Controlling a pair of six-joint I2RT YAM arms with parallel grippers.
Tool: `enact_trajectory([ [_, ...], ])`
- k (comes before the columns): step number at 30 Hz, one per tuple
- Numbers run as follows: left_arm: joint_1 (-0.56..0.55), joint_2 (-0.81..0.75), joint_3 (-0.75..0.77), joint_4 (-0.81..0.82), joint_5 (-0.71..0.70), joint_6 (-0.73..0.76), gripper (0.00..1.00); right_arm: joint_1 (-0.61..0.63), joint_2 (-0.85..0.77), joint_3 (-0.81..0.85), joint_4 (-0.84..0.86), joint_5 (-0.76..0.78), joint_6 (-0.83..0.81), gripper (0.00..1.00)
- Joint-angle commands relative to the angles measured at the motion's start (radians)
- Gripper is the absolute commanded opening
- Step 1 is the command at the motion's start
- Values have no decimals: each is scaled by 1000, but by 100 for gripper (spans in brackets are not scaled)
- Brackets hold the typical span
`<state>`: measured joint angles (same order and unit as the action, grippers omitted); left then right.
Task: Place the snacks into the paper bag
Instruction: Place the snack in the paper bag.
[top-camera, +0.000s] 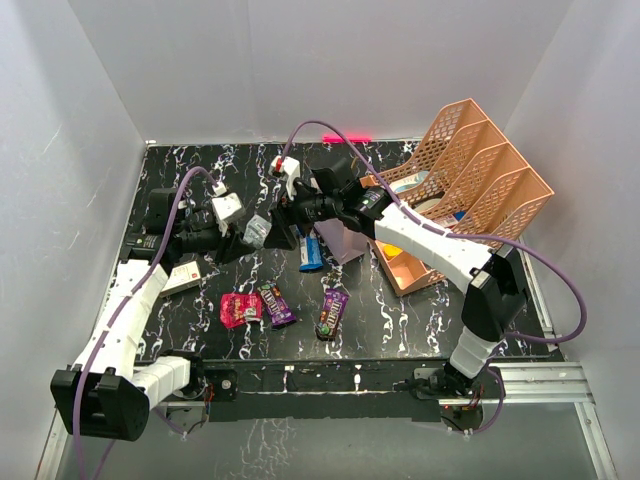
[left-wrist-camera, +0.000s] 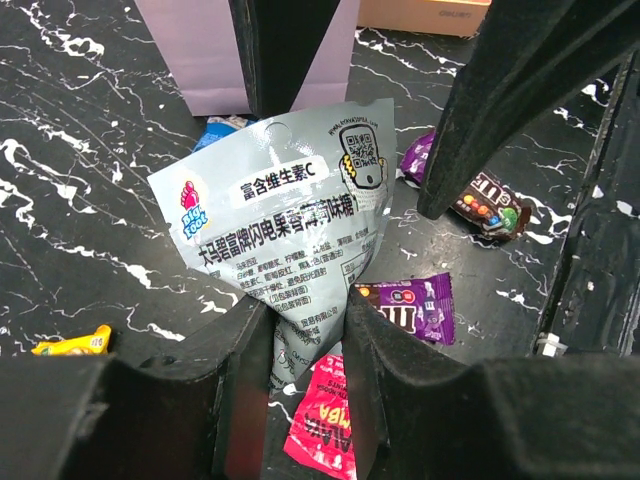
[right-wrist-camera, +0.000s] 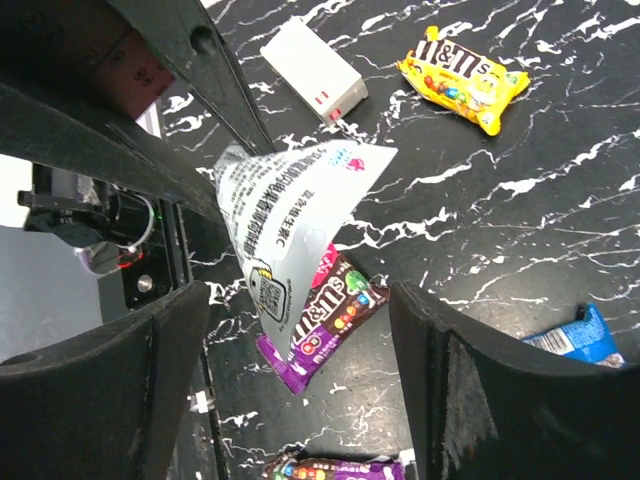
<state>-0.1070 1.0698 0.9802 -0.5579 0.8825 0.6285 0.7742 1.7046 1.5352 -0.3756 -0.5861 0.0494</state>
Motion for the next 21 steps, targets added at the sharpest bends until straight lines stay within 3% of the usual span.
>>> enact_trajectory([
  [1,-4,-31,14,-13,87,0,29,1,-1,39,95,-65,53,71],
  [10,-3,-37,4,0,90,0,29,1,6,36,120,-126,82,42],
  [17,-3,-40,-6,8,79,-7,31,-1,20,32,126,-133,89,9],
  [21,-3,-44,-21,11,64,-5,42,-14,-4,14,122,-116,59,8],
])
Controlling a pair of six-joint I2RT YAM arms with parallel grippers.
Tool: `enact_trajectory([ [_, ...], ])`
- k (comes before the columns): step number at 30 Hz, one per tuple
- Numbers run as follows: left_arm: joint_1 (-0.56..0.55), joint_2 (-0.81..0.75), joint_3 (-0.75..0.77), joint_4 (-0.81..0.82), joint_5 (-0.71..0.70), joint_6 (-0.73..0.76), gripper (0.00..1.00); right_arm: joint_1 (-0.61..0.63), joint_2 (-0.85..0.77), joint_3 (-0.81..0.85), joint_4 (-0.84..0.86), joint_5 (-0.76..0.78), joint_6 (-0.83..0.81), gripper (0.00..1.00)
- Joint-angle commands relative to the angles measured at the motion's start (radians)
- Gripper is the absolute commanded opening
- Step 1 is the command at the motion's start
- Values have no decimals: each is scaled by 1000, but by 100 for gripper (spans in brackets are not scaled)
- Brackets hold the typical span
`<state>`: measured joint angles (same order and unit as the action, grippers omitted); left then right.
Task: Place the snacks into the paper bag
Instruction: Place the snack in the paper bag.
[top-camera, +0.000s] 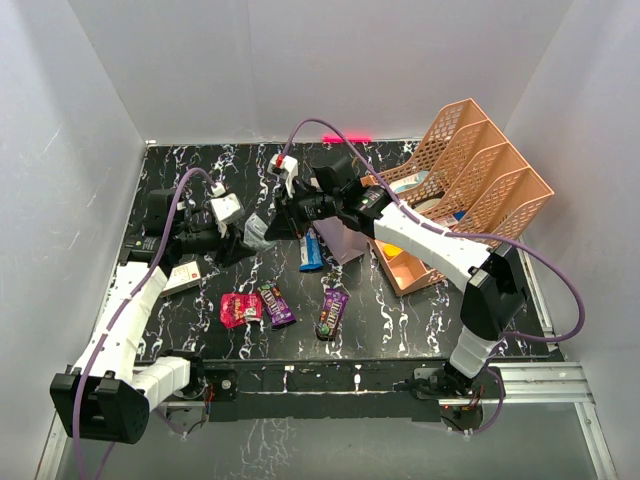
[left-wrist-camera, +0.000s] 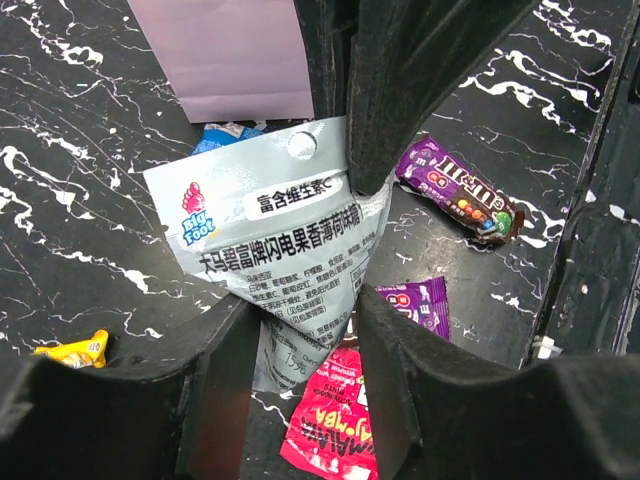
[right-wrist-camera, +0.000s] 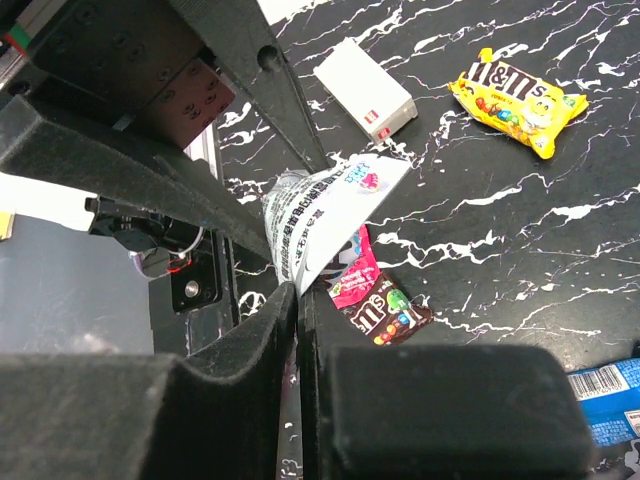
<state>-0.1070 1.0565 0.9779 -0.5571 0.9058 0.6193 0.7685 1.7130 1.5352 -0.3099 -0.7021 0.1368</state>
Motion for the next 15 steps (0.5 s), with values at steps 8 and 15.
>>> enact_trajectory([
  [8,-1,-31,-14,-10,-39,-7,69,-69,-125,-20,-11,8,-179,8],
  [15,7,-22,23,19,-285,-66,81,-155,-266,-67,-94,5,-306,8],
])
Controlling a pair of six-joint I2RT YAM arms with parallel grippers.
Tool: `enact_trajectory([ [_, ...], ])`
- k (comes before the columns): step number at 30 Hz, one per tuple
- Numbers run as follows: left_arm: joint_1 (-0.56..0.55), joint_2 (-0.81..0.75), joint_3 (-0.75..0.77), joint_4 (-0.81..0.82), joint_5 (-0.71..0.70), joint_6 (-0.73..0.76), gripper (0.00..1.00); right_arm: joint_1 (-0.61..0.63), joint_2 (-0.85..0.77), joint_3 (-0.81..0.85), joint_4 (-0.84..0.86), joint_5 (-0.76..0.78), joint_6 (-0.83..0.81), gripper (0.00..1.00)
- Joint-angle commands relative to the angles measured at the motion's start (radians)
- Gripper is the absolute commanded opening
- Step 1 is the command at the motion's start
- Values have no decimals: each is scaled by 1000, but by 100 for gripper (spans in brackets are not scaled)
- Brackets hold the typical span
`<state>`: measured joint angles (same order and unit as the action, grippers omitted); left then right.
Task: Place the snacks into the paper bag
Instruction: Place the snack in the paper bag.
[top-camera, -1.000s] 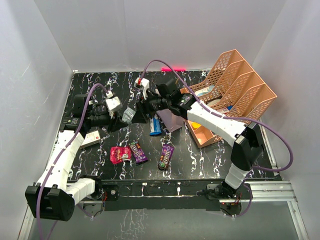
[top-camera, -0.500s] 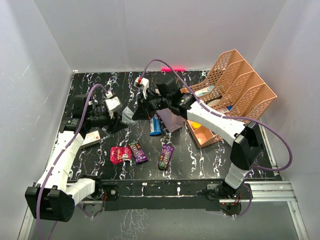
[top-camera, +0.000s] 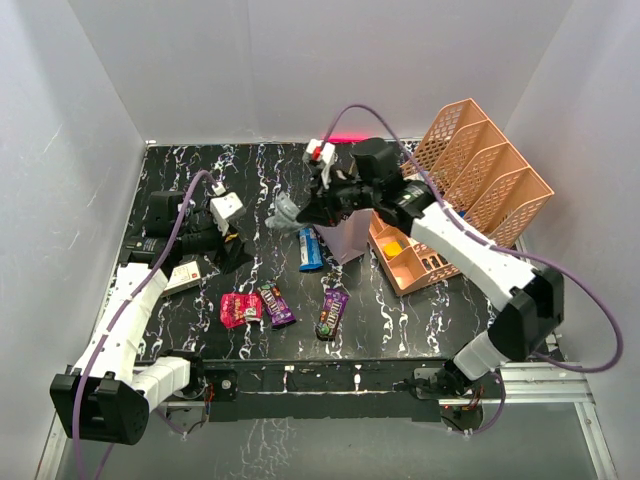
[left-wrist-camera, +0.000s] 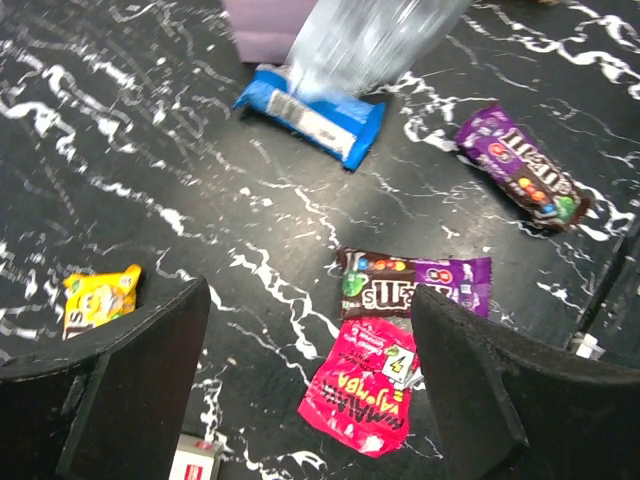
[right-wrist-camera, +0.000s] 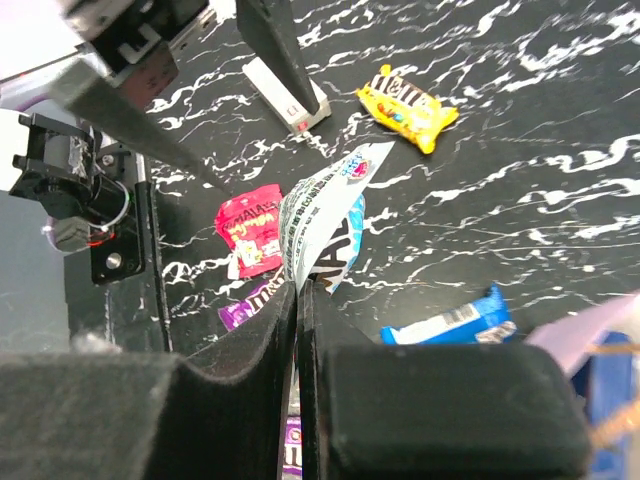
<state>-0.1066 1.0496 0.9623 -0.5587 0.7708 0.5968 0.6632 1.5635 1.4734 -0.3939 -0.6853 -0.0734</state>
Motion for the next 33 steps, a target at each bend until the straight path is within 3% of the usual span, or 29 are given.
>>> enact_trajectory([
  [1,10,-12,40,32,-195,-61,83,-72,-136,-4,-26,-16,-103,8],
  [6,21,5,45,75,-361,-115,92,-166,-220,20,-87,6,-144,8],
  [15,24,27,48,81,-390,-105,93,-269,-286,52,-156,162,-178,8],
  [33,31,16,21,89,-396,-93,95,-250,-98,130,-253,298,-188,8],
])
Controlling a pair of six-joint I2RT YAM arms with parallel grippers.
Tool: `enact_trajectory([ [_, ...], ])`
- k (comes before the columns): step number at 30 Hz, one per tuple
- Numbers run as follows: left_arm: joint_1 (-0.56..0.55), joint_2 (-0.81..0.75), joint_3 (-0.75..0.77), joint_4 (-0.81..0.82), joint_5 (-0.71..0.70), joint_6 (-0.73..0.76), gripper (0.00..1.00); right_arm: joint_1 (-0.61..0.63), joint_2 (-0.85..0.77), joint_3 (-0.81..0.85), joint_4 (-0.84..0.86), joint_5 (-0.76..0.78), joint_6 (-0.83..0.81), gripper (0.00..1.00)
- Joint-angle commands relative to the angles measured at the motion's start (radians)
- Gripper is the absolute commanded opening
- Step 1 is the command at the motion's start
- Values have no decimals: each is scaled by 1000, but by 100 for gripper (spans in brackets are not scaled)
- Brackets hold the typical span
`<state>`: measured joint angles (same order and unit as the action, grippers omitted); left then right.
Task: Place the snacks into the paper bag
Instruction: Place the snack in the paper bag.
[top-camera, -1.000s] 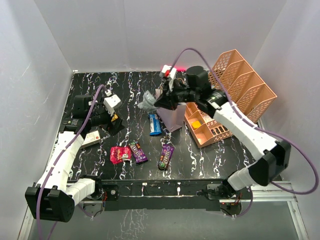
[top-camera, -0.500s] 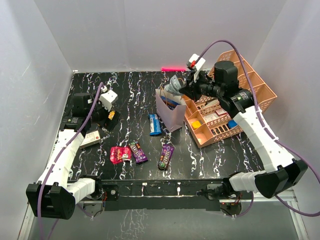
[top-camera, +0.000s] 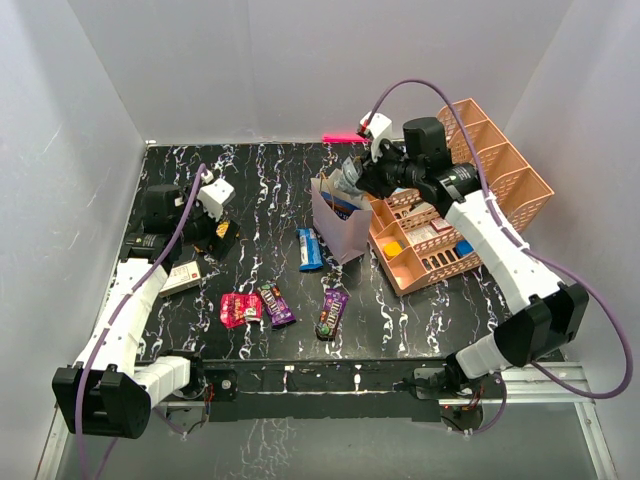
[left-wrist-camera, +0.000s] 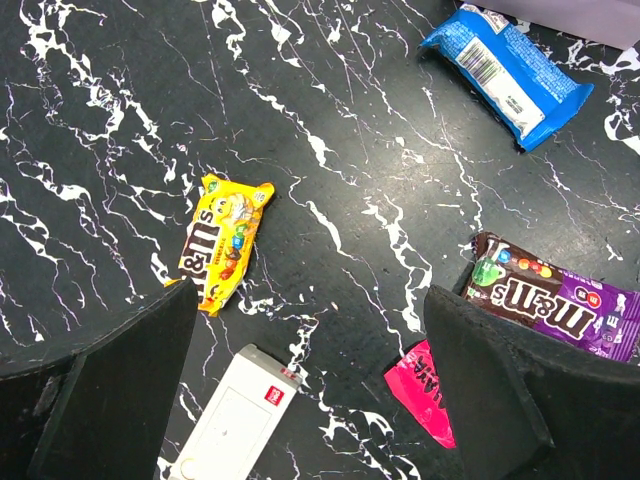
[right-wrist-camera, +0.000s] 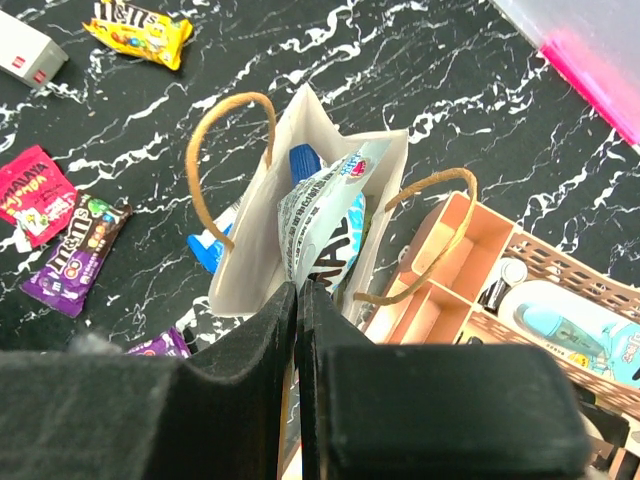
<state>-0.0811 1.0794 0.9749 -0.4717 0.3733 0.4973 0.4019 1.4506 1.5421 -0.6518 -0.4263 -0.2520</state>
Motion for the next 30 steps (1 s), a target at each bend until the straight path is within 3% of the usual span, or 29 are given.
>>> enact_trajectory([
  [1,6,-13,6,6,1,7,95,14,19,60,7,45,-12,8],
  [23,6,-31,-18,2,33,21,96,123,154,101,18,261,-99,9],
  [30,6,-33,-16,-4,34,24,96,125,173,99,15,271,-103,17],
])
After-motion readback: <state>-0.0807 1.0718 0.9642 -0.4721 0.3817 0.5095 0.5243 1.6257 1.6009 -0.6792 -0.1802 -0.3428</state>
